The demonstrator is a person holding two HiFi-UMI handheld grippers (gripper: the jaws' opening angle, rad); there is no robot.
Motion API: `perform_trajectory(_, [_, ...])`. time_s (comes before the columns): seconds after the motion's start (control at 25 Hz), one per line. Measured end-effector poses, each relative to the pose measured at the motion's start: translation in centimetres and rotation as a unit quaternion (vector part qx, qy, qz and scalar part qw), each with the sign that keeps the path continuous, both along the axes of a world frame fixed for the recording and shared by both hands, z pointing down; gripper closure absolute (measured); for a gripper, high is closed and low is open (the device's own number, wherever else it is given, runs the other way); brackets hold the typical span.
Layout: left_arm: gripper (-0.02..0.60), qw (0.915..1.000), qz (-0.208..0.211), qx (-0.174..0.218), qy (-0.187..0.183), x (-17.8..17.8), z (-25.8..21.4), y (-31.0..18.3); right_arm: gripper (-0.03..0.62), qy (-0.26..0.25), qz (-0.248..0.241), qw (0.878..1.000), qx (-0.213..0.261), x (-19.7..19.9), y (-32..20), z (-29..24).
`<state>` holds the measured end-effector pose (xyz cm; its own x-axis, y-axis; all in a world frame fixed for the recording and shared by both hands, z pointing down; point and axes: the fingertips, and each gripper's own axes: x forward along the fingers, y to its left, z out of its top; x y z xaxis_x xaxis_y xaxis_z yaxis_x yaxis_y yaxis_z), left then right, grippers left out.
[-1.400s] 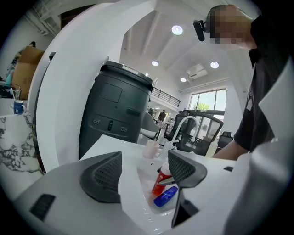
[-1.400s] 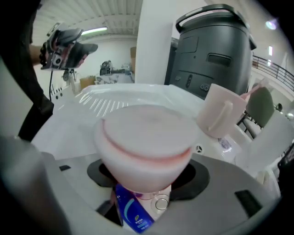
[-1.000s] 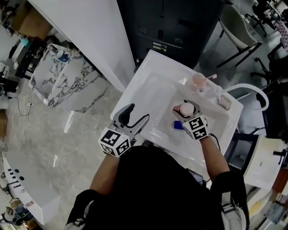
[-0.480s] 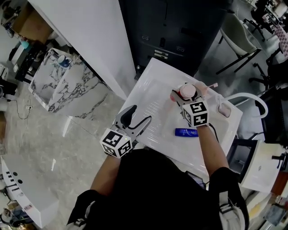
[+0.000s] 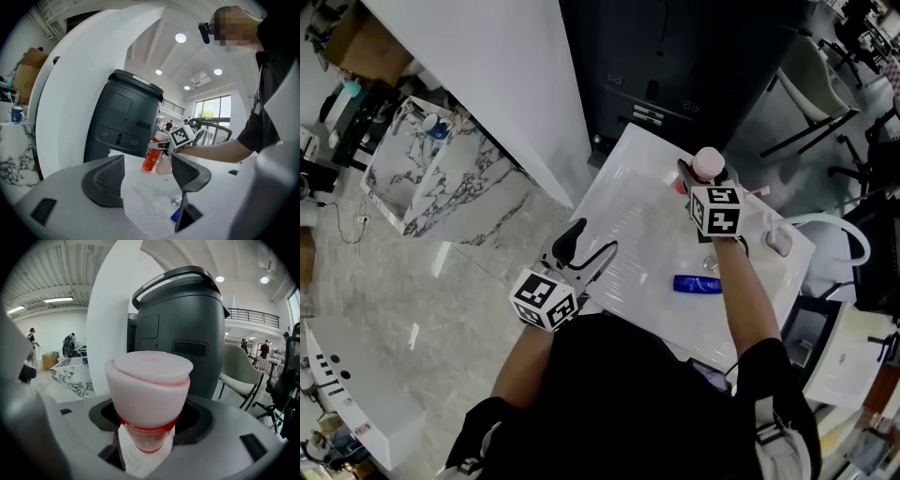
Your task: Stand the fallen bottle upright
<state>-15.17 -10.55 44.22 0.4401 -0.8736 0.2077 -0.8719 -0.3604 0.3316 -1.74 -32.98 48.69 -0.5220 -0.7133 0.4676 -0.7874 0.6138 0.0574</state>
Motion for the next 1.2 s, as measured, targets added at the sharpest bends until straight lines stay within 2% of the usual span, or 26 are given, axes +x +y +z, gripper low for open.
perform_trajectory(0.2, [0.252,0.9999,-0.003,-0.009,0.008,-1.0,0.7,-0.7,0.296,-0.007,0.055,0.998,-0.005,0.0,-2.1,0.8])
perform_trajectory(0.32, [0.252,0.9998,-0.003,-0.015,0.011,-1.3,1.2,-0.8,0.296,-0.005,0.070,0.998,0.001,0.0,-2.6,1.3])
perform_trajectory(0.88, [0.252,0.9994,0.008,-0.030,0.012,-1.6,2.3,-0.7,0.290,-0.020,0.114,0.993,0.030,0.0,-3.1,0.8])
perform_trajectory(1.2, [0.252,0.9996,0.013,-0.024,0.009,-1.2,2.0,-0.6,0.283,-0.031,0.098,0.993,0.059,0.0,-2.4,-0.7])
